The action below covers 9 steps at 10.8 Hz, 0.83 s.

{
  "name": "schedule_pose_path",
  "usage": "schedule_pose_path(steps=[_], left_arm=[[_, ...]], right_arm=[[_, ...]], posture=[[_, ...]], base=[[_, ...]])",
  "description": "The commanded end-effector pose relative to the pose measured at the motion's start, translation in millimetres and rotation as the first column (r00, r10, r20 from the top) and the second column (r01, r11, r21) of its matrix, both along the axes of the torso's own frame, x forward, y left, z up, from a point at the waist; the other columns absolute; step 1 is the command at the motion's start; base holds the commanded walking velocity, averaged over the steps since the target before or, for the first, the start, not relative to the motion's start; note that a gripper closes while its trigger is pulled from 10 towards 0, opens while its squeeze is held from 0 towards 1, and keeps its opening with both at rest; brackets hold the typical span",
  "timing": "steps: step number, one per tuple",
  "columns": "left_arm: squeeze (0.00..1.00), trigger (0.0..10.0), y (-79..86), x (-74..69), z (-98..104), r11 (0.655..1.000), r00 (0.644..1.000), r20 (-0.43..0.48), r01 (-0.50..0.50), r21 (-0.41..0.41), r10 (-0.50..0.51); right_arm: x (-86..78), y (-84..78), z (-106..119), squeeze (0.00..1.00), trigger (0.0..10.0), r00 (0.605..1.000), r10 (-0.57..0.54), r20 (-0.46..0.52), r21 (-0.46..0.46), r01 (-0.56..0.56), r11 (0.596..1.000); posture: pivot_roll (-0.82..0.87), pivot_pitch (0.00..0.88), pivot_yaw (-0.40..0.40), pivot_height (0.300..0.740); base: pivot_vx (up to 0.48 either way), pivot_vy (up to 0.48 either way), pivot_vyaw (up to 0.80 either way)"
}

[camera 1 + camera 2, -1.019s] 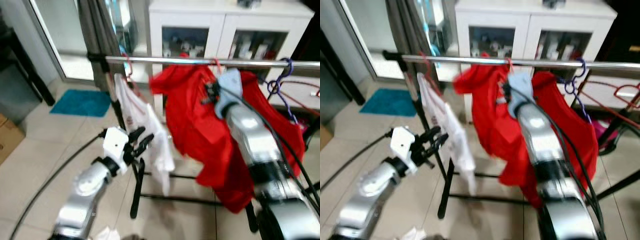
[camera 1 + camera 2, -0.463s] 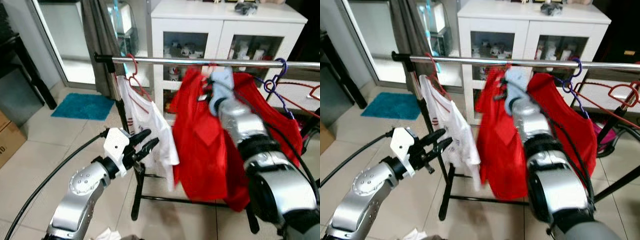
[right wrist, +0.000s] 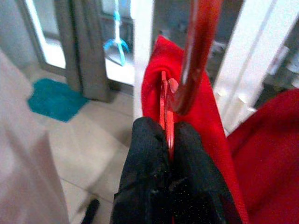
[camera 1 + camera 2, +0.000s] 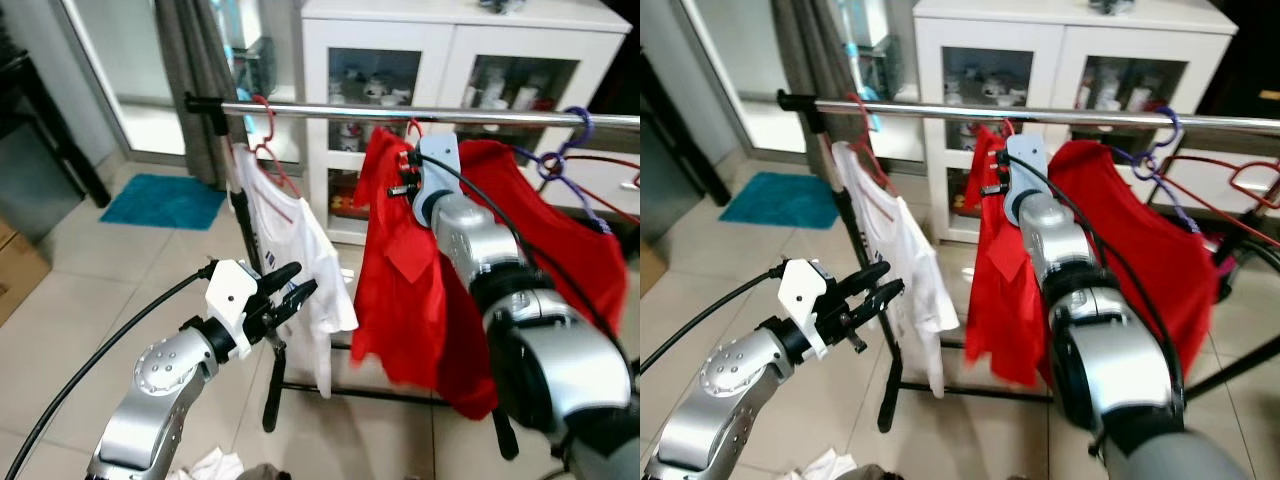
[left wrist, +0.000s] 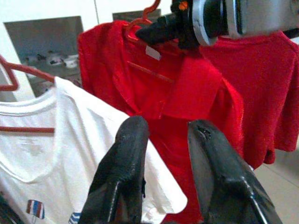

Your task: Hang hanger

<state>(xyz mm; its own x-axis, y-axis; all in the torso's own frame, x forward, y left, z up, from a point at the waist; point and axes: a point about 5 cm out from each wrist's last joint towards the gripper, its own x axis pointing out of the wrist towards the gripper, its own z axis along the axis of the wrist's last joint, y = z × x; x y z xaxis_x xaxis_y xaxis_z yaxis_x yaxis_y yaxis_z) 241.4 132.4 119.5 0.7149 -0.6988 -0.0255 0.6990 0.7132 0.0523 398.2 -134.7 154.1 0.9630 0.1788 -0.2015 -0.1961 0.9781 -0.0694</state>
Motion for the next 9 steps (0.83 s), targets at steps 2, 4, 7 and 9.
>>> schedule_pose_path(steps=[2, 4, 7, 9], left_arm=[[0.0, 10.0, -1.2, -2.4, 2, 1.0, 1.0, 0.001, 0.005, -0.005, -0.005], [0.0, 10.0, -3.9, -2.3, 1, 1.0, 1.0, -0.003, 0.011, -0.01, -0.012], [0.0, 10.0, -5.2, 2.9, 6, 1.0, 1.0, 0.021, 0.015, -0.013, -0.015], [0.0, 10.0, -4.1, 6.8, 15, 1.0, 0.998, 0.061, 0.002, -0.028, 0.0]], right_arm=[[-16.4, -3.2, -2, 0.0, 10.0, 0.984, 0.043, 0.171, 0.091, -0.059, 0.994], [-36.5, -11.8, -1, 0.0, 10.0, 0.942, 0.016, 0.335, 0.119, -0.059, 0.991], [-26.6, 0.4, 28, 0.0, 10.0, 0.904, 0.01, 0.427, 0.121, -0.067, 0.99], [-0.4, 9.0, 32, 0.0, 10.0, 0.962, -0.045, 0.268, 0.069, 0.028, 0.997]], posture=[[-0.01, 0.0, 0.042, 0.74], [-0.02, 0.0, 0.056, 0.74], [-0.02, 0.0, 0.067, 0.74], [-0.01, 0.0, 0.059, 0.74]], base=[[0.0, 0.0, 0.0], [0.0, 0.0, 0.0], [0.0, 0.0, 0.0], [0.0, 0.0, 0.0]])
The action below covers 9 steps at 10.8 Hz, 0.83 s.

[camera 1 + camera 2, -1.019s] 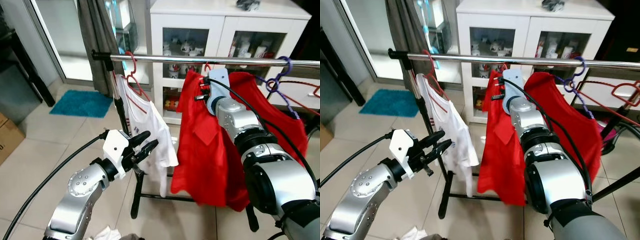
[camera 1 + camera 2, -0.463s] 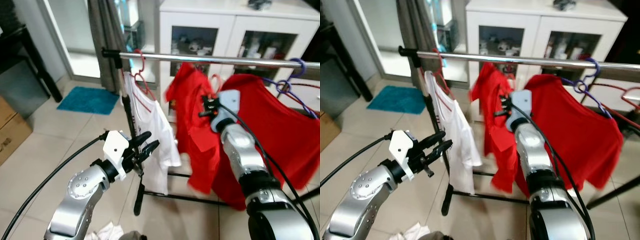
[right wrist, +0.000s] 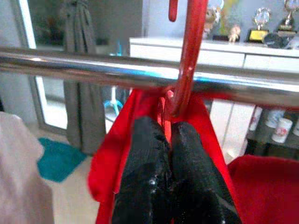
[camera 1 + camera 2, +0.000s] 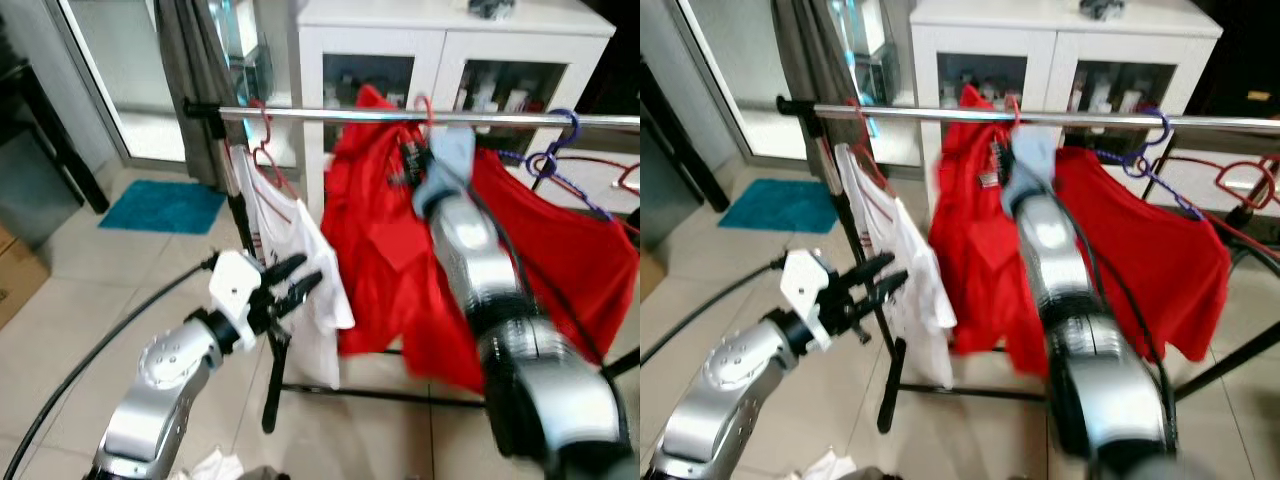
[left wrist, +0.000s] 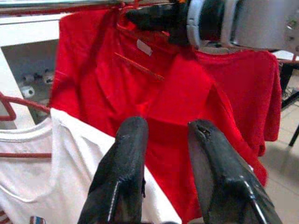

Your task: Hang hanger

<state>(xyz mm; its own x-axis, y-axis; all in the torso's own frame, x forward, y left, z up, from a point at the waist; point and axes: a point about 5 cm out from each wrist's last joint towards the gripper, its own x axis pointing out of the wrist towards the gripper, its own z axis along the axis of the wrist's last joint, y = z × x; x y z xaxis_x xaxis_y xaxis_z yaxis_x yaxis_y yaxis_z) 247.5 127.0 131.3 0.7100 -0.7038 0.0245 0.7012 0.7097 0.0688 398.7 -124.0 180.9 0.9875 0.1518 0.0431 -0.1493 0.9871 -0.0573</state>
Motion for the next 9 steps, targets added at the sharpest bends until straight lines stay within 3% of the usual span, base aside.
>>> schedule_pose_path(steps=[1, 2, 4, 7, 8, 9], left_arm=[[0.0, 10.0, 1.2, 1.4, 7, 1.0, 1.0, 0.023, -0.007, -0.008, 0.008], [0.0, 10.0, 1.1, 1.3, 8, 1.0, 1.0, 0.027, -0.007, -0.008, 0.008], [0.0, 10.0, 1.7, -0.6, 7, 1.0, 1.0, 0.022, -0.009, -0.006, 0.01], [0.0, 10.0, 0.9, -2.7, 4, 1.0, 1.0, 0.006, 0.001, 0.001, -0.001], [0.0, 10.0, 0.2, -2.8, 4, 1.0, 1.0, 0.004, 0.006, 0.0, -0.006], [0.0, 10.0, -0.3, -2.9, 4, 1.0, 1.0, 0.003, 0.009, 0.0, -0.009]], right_arm=[[6.8, -0.3, 13, 0.0, 10.0, 0.999, -0.036, 0.001, 0.019, 0.036, 0.999], [11.3, 0.6, 19, 0.0, 10.0, 0.998, -0.056, -0.012, 0.02, 0.056, 0.998], [17.5, 1.8, 15, 0.0, 10.0, 0.983, -0.113, -0.144, -0.046, 0.107, 0.993], [6.0, 0.0, -29, 0.0, 10.0, 0.916, -0.092, -0.391, -0.081, 0.066, 0.995], [0.5, -1.1, -43, 0.0, 10.0, 0.888, -0.081, -0.453, -0.112, 0.034, 0.993], [-0.9, -3.0, -47, 0.0, 10.0, 0.885, -0.084, -0.457, -0.117, 0.034, 0.993]], posture=[[-0.01, 0.0, 0.054, 0.74], [0.0, 0.0, 0.048, 0.74], [0.0, 0.0, 0.045, 0.74], [0.0, 0.0, 0.051, 0.74], [0.0, 0.0, 0.057, 0.74], [0.0, 0.0, 0.059, 0.74]], base=[[0.0, 0.0, 0.0], [0.0, 0.0, 0.0], [0.0, 0.0, 0.0], [0.0, 0.0, 0.0], [0.0, 0.0, 0.0], [0.0, 0.0, 0.0]])
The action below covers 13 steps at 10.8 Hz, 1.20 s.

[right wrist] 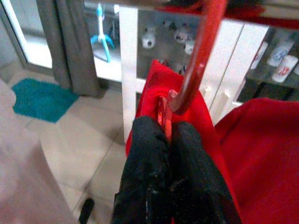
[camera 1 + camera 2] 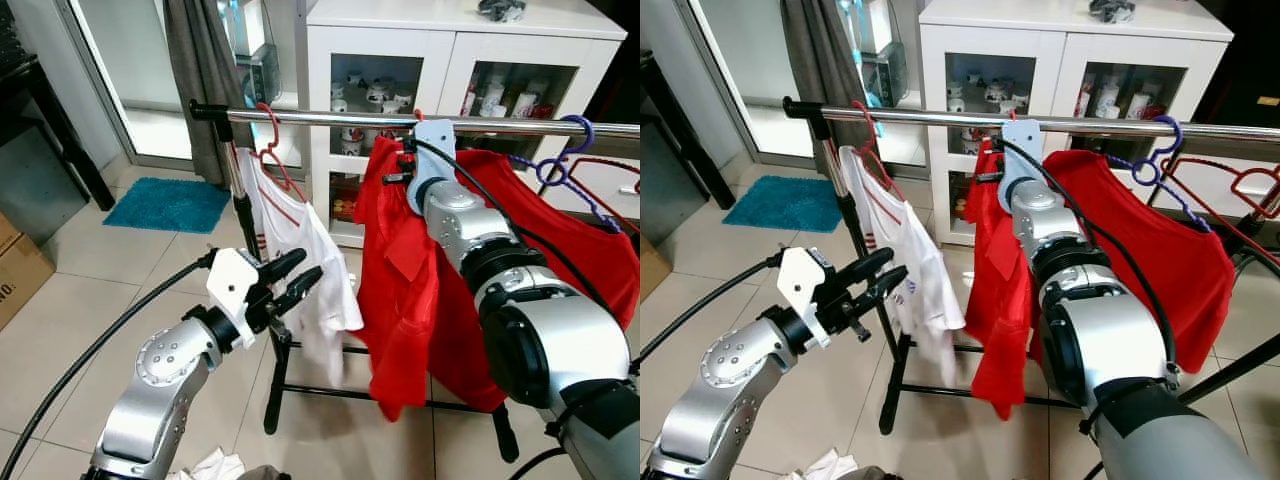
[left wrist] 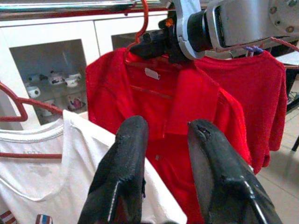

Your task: Hang hanger

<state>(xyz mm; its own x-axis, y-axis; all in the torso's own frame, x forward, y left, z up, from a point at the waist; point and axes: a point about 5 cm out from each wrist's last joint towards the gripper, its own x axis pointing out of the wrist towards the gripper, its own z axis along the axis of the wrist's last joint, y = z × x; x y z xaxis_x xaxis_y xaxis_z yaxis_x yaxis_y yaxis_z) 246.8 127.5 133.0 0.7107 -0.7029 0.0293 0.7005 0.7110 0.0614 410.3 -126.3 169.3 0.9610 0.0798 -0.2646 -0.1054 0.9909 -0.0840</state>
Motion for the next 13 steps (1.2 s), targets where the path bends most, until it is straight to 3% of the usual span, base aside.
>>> schedule_pose_path(steps=[1, 2, 4, 6, 7, 8, 9, 10, 11, 12, 13], left_arm=[[0.0, 10.0, -0.8, -0.6, 4, 1.0, 1.0, 0.01, 0.007, 0.003, -0.007], [0.0, 10.0, 0.3, 1.5, 6, 1.0, 1.0, 0.018, -0.017, -0.017, 0.018], [0.0, 10.0, 4.5, 7.8, 7, 0.993, 0.994, 0.015, -0.107, -0.049, 0.108], [0.0, 10.0, 9.8, 14.0, 4, 0.976, 0.977, -0.016, -0.211, -0.057, 0.21], [0.0, 10.0, 20.4, 18.9, -1, 0.932, 0.932, -0.039, -0.362, -0.031, 0.361], [0.0, 10.0, 25.3, 16.5, -1, 0.901, 0.902, -0.006, -0.433, -0.019, 0.432], [0.0, 10.0, 27.9, 10.2, -3, 0.878, 0.878, 0.007, -0.478, -0.013, 0.478], [0.0, 10.0, 32.0, -5.5, -9, 0.838, 0.838, -0.006, -0.546, -0.011, 0.546], [0.0, 10.0, 33.4, -13.2, -18, 0.822, 0.822, -0.02, -0.569, 0.021, 0.569], [0.0, 10.0, 33.4, -13.2, -18, 0.822, 0.822, -0.02, -0.569, 0.021, 0.569], [0.0, 10.0, 33.4, -17.2, -25, 0.807, 0.807, -0.032, -0.589, 0.047, 0.59]], right_arm=[[-6.3, -5.4, -19, 0.46, 10.0, 1.0, -0.01, -0.03, 0.015, 0.01, 1.0], [-1.7, -7.2, 2, 1.0, 10.0, 0.991, 0.009, 0.135, 0.055, -0.017, 0.998], [-6.6, -5.7, 14, 1.0, 10.0, 0.95, 0.12, 0.288, 0.091, -0.151, 0.984], [-20.7, -4.9, 7, 1.0, 10.0, 0.922, 0.205, 0.329, 0.115, -0.255, 0.96], [-50.2, -4.3, -6, 1.0, 10.0, 0.895, 0.305, 0.324, 0.105, -0.355, 0.929], [-69.2, -4.8, -11, 0.0, 10.0, 0.9, 0.325, 0.29, 0.138, -0.375, 0.917], [-88.5, -10.5, -14, 0.0, 10.0, 0.906, 0.291, 0.308, 0.193, -0.359, 0.913], [-119.6, -23.3, -25, 0.0, 10.0, 0.928, 0.219, 0.301, 0.222, -0.292, 0.93], [-132.9, -25.9, -38, 0.0, 10.0, 0.955, 0.193, 0.225, 0.222, -0.243, 0.944], [-132.9, -25.9, -38, 0.0, 10.0, 0.955, 0.193, 0.225, 0.222, -0.243, 0.944], [-143.3, -26.0, -41, 0.0, 10.0, 0.969, 0.169, 0.182, 0.22, -0.207, 0.953]], posture=[[0.0, 0.0, 0.061, 0.74], [0.0, 0.0, 0.06, 0.74], [-0.01, 0.0, 0.062, 0.74], [-0.02, 0.0, 0.069, 0.74], [-0.03, 0.0, 0.073, 0.74], [-0.03, 0.0, 0.066, 0.74], [-0.03, 0.0, 0.058, 0.74], [-0.03, 0.0, 0.053, 0.74], [-0.03, 0.0, 0.047, 0.74], [-0.03, 0.0, 0.047, 0.74], [-0.03, 0.0, 0.031, 0.74]], base=[[0.0, 0.0, 0.0], [0.0, 0.0, 0.0], [0.0, 0.0, 0.0], [0.0, 0.0, 0.0], [0.0, 0.0, 0.0], [0.0, 0.0, 0.0], [0.0, 0.0, 0.0], [0.0, 0.0, 0.0], [0.0, 0.0, 0.0], [0.0, 0.0, 0.0], [0.0, 0.0, 0.0]])
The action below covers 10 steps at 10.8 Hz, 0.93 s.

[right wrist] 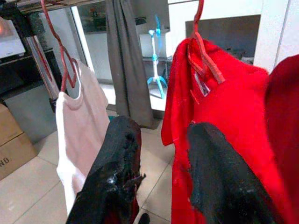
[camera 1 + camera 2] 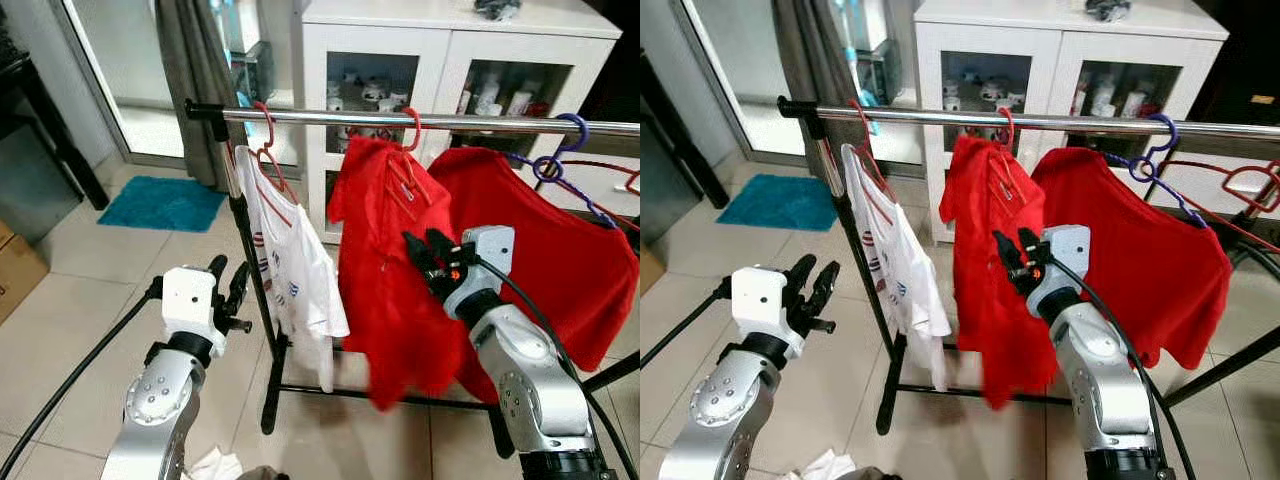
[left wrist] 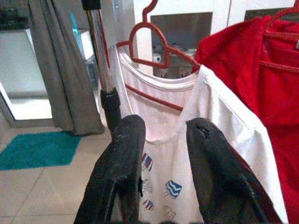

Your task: Hang hanger

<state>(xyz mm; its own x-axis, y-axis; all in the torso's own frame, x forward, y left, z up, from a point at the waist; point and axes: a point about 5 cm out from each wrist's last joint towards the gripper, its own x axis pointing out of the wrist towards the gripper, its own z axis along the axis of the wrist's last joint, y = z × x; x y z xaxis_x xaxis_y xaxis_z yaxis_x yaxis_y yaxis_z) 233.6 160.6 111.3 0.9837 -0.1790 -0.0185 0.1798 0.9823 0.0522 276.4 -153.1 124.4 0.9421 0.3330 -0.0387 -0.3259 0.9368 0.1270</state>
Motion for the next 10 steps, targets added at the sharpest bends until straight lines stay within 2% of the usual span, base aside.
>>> schedule_pose_path(steps=[1, 2, 5, 7, 10], left_arm=[[0.0, 10.0, 2.7, -4.7, -5, 0.998, 0.999, -0.004, -0.048, 0.036, 0.048], [0.0, 10.0, 4.4, -5.0, -3, 0.998, 0.999, 0.0, -0.053, 0.026, 0.053], [0.0, 10.0, 13.6, -7.1, 1, 0.995, 0.995, -0.01, -0.096, 0.004, 0.096], [0.0, 10.0, 14.9, -13.6, 2, 0.997, 0.997, -0.017, -0.081, 0.01, 0.081], [0.0, 10.0, 13.2, -16.5, 5, 0.998, 0.998, -0.013, -0.068, -0.003, 0.068]], right_arm=[[-13.3, 0.6, 0, 0.0, 10.0, 0.998, -0.043, -0.051, -0.016, 0.042, 0.999], [-13.5, -1.2, -3, 0.0, 10.0, 0.995, -0.063, -0.075, 0.001, 0.064, 0.998], [-14.8, 3.6, -6, 0.0, 10.0, 0.995, -0.038, -0.096, -0.007, 0.037, 0.999], [-19.3, 5.8, -9, 0.0, 10.0, 0.993, -0.02, -0.121, 0.001, 0.02, 1.0], [-24.4, 7.2, -9, 0.0, 10.0, 0.99, -0.024, -0.136, -0.002, 0.024, 1.0]], posture=[[-0.02, 0.0, 0.023, 0.74], [-0.02, 0.0, 0.017, 0.74], [-0.01, 0.0, -0.003, 0.74], [0.01, 0.001, -0.018, 0.74], [0.0, 0.055, -0.019, 0.74]], base=[[0.0, 0.0, 0.0], [0.0, 0.0, 0.0], [0.0, 0.0, 0.0], [0.0, 0.0, 0.0], [0.0, 0.0, 0.0]])
